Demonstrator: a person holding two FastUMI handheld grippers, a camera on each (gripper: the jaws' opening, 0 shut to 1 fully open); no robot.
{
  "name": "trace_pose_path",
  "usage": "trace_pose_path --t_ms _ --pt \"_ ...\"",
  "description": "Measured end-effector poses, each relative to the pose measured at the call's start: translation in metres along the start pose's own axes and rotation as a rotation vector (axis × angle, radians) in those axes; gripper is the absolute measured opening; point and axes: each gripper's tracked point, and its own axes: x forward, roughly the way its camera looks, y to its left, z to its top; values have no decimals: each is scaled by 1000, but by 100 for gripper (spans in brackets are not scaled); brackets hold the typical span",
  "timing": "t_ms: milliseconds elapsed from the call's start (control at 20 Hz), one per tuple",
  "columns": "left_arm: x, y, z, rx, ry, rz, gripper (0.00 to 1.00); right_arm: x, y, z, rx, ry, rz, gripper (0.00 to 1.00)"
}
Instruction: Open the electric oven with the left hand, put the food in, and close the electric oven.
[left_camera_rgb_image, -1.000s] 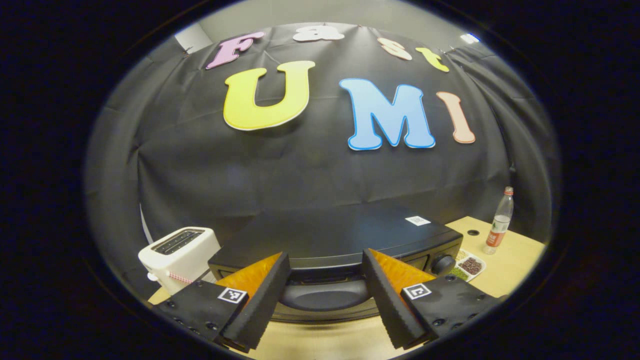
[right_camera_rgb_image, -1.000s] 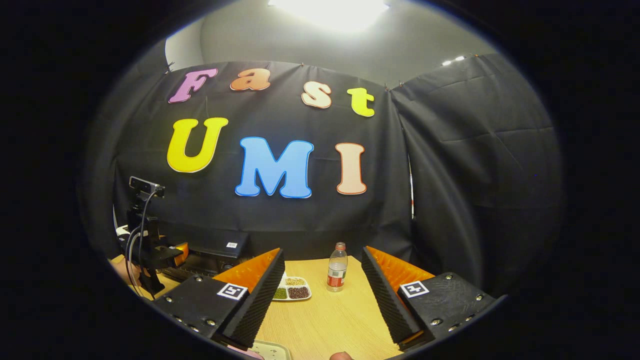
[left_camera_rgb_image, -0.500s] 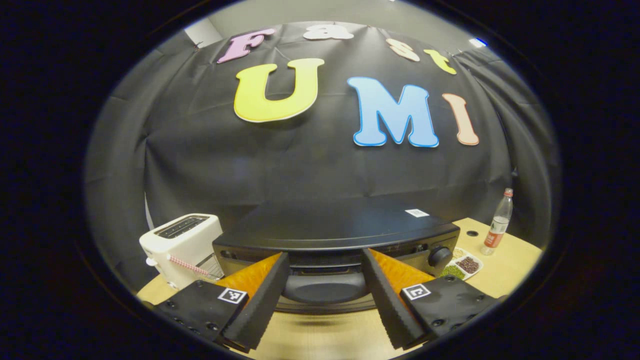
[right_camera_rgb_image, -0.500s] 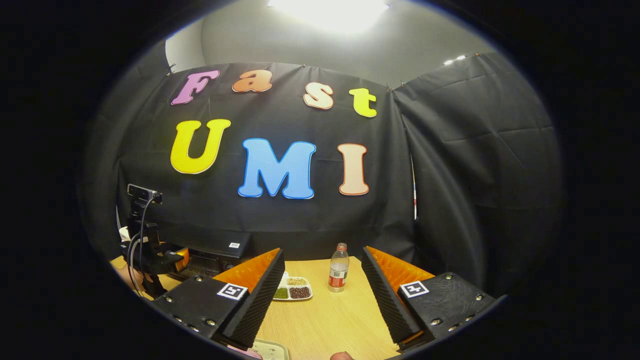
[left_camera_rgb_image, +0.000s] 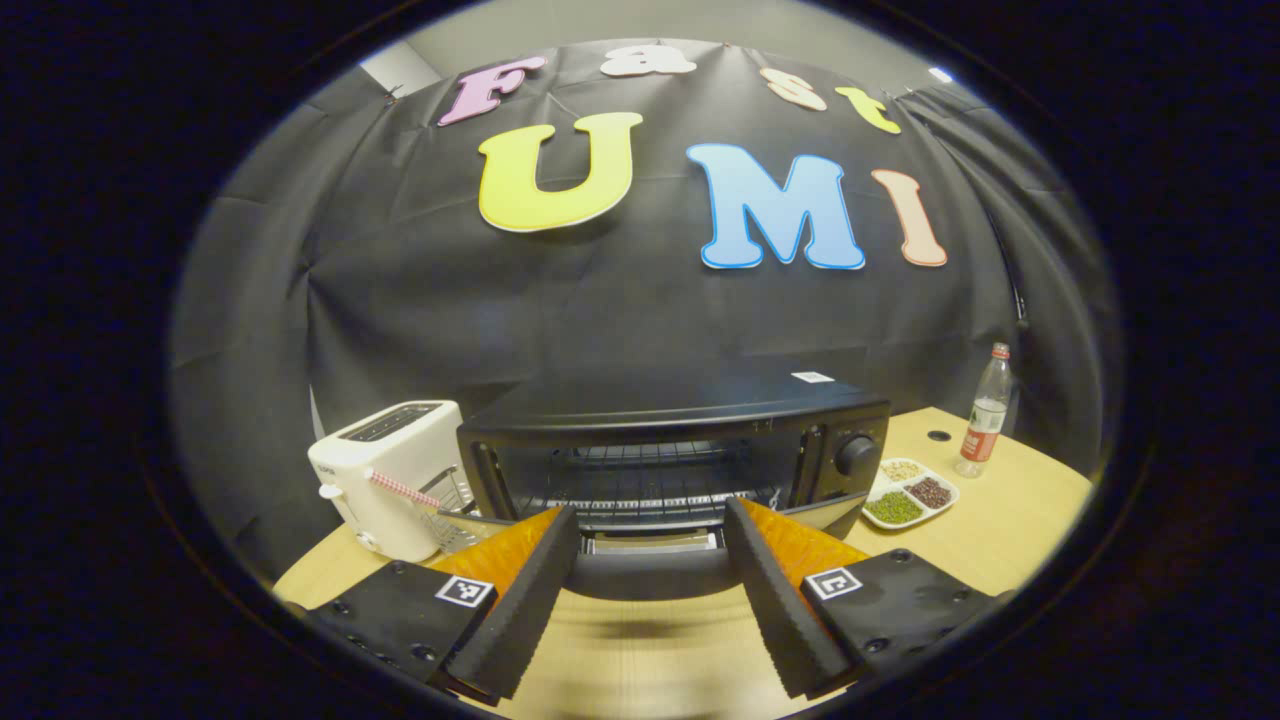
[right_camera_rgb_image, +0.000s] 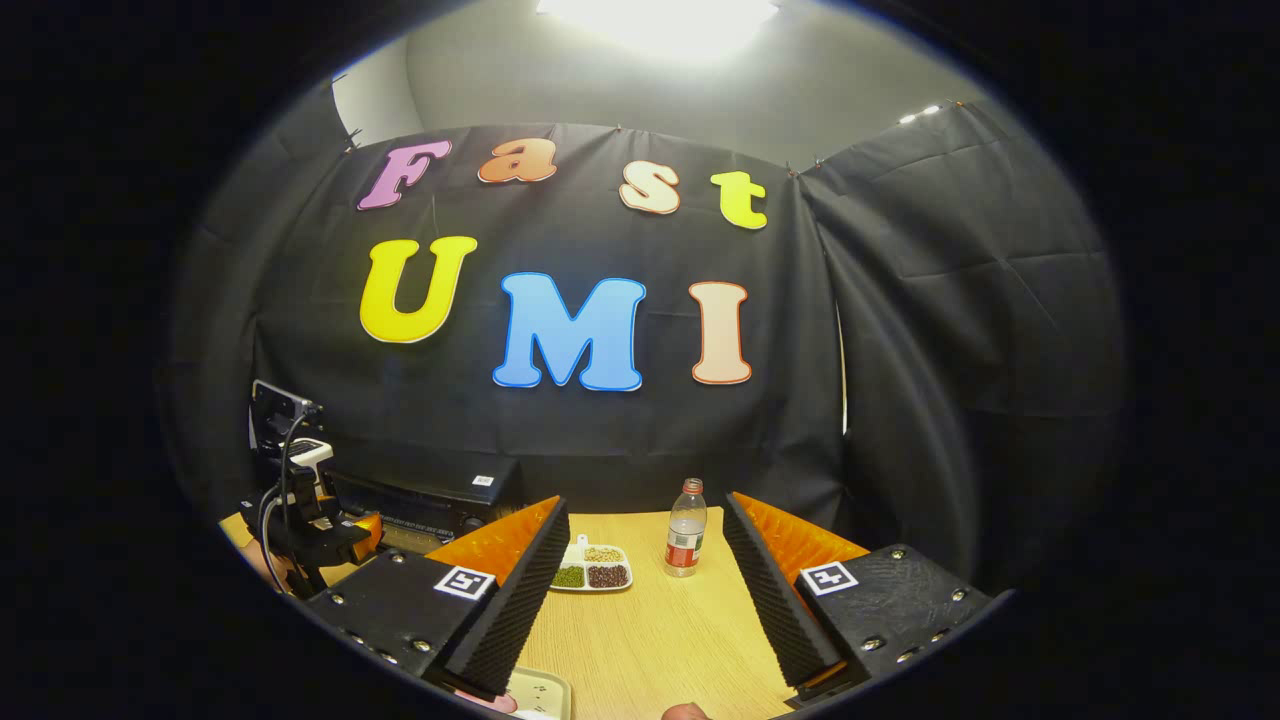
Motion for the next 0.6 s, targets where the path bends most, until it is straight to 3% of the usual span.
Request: trace_pose_path --t_ms 600 --pt "-37 -8 -67 -9 128 10 100 -15 -14 -20 -5 61 45 95"
